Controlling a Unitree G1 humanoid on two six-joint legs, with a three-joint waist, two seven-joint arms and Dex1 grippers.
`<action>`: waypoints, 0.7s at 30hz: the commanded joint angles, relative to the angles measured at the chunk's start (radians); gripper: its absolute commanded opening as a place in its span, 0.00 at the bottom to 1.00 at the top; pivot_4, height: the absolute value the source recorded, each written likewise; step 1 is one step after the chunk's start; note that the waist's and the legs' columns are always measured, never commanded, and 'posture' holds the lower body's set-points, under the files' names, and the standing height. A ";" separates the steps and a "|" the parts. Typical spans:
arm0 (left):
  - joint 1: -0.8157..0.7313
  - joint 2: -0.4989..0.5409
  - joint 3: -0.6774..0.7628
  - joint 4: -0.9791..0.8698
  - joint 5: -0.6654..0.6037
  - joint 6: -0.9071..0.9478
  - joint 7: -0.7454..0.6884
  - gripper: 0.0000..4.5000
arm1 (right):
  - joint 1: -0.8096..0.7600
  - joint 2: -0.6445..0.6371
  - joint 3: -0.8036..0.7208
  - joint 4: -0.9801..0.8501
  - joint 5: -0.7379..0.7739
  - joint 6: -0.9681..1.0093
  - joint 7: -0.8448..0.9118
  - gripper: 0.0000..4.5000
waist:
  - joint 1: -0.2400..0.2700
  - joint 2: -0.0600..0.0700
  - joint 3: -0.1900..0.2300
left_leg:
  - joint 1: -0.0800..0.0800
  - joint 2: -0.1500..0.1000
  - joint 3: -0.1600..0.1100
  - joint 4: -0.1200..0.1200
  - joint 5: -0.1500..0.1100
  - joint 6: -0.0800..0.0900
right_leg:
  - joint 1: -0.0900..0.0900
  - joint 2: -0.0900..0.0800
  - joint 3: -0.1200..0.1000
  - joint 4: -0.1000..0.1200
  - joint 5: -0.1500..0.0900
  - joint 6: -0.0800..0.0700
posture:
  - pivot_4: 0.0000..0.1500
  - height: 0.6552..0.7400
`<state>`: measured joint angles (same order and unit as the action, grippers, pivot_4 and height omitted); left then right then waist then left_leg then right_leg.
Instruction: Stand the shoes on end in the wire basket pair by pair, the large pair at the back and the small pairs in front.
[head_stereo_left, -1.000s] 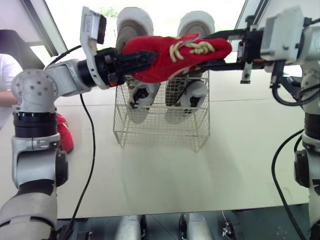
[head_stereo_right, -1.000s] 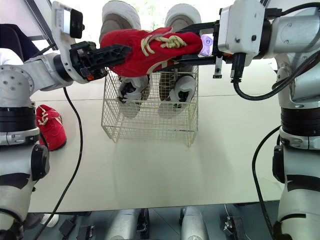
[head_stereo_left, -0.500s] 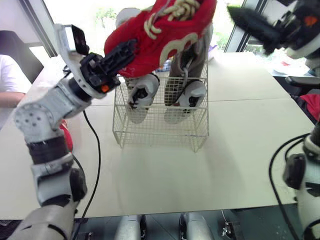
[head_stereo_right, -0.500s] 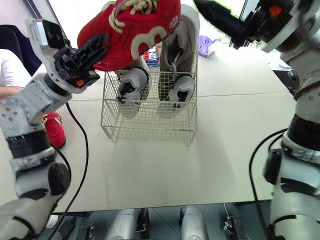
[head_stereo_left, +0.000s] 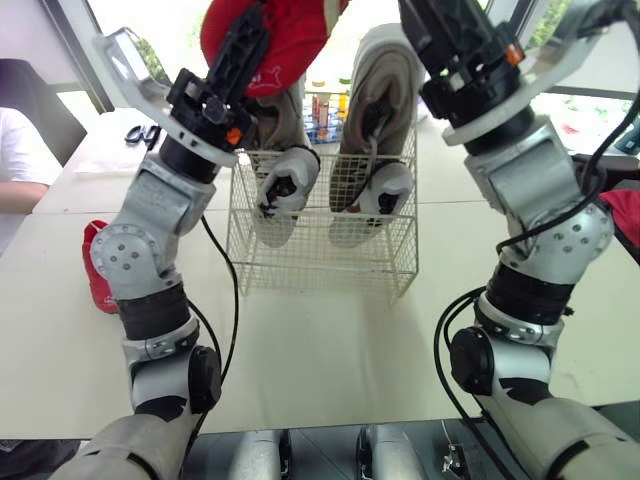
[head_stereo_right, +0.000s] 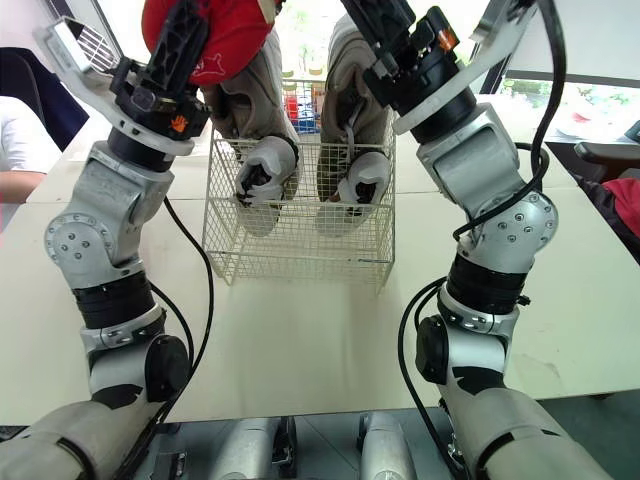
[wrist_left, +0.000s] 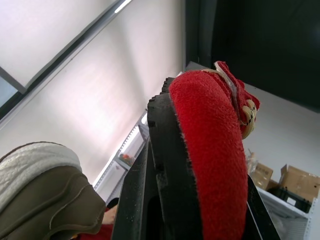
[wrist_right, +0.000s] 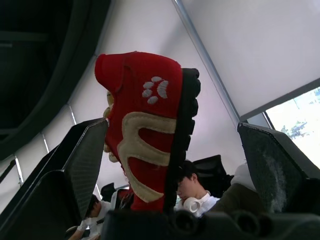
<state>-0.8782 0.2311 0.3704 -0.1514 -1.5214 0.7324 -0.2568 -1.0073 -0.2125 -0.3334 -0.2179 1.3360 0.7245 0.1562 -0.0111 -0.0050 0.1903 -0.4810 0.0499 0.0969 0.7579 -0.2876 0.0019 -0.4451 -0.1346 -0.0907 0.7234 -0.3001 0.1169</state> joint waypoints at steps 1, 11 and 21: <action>-0.013 0.015 -0.015 -0.008 -0.004 -0.002 -0.033 0.06 | -0.037 -0.005 0.014 -0.007 -0.018 -0.043 0.017 0.99 | 0.000 0.000 0.000 | 0.000 0.000 0.000 0.000 0.000 0.000 | 0.000 0.000 0.000 0.000 0.000 0.000 | 1.00 0.15; -0.017 0.013 -0.082 0.033 0.118 -0.008 -0.093 0.06 | -0.046 0.001 0.045 -0.024 -0.017 -0.069 0.025 0.99 | -0.002 0.000 0.000 | 0.000 0.000 0.000 -0.002 0.000 0.000 | 0.000 0.000 0.000 -0.001 0.000 0.000 | 1.00 0.15; 0.001 0.011 -0.088 0.022 0.132 -0.003 -0.103 0.06 | -0.058 0.002 0.075 -0.026 -0.041 -0.068 0.024 0.30 | -0.001 0.000 0.000 | 0.000 0.000 0.000 -0.002 0.000 0.000 | 0.000 0.000 0.000 -0.001 0.000 0.000 | 1.00 0.15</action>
<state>-0.8780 0.2348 0.2942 -0.1110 -1.4076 0.7292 -0.3721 -1.0237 -0.2139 -0.2797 -0.2066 1.2785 0.6654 0.1635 -0.0125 -0.0050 0.1903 -0.4807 0.0502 0.0973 0.7559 -0.2876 0.0018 -0.4456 -0.1344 -0.0908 0.7226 -0.3001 0.1169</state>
